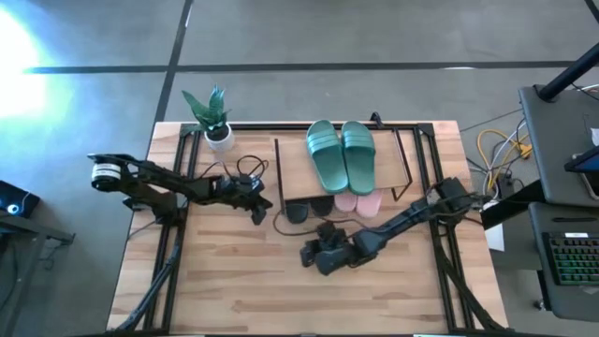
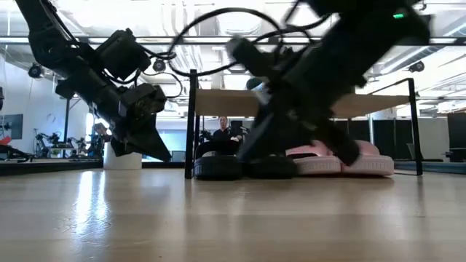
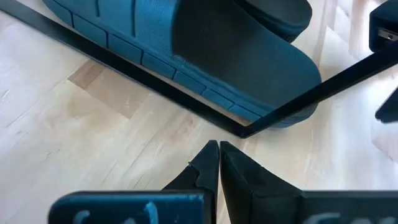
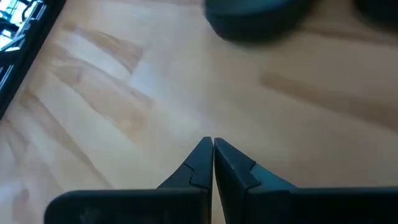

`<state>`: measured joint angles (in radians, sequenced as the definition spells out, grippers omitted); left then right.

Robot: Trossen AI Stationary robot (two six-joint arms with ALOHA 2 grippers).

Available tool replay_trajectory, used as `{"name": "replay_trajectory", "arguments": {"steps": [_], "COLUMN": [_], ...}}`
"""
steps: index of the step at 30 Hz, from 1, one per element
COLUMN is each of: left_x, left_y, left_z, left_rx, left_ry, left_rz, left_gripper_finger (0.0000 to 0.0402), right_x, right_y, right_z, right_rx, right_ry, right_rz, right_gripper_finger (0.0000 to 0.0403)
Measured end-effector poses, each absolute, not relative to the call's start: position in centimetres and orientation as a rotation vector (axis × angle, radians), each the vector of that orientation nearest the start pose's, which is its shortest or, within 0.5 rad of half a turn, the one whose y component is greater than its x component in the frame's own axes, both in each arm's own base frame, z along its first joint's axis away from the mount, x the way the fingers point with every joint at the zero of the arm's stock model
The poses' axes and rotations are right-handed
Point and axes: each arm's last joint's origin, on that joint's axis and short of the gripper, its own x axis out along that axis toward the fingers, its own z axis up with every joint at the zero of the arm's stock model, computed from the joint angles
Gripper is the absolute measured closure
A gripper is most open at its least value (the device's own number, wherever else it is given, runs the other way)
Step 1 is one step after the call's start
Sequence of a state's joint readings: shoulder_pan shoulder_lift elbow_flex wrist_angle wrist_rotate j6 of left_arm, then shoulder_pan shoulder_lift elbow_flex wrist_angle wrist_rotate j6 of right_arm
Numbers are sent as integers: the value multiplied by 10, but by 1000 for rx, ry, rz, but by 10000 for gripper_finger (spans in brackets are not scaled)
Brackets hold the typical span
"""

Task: Pick and place slides into the shelf
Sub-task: Adjust the black slippers under the shelf

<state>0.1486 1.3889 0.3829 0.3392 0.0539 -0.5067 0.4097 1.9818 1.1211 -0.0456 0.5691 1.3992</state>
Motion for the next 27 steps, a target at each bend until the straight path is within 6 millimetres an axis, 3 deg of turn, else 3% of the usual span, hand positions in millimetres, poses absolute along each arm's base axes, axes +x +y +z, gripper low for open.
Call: {"name": "replay_trajectory", "arguments": {"steps": [10,27], "left_x": [232,231], "left_y": [33,33], "left_z": [131,128], "left_rx": [-553,-558], "left_ry": [561,566], "left_rz": [240,240], "left_gripper_finger": [402,402], "right_x": [398,407], "right_y": [105,66], "right_z": [123,122], "right_rx": [781,770], "right_ry": [548,560], "right_rz": [-662,-698], "right_gripper_finger": [394,394]}}
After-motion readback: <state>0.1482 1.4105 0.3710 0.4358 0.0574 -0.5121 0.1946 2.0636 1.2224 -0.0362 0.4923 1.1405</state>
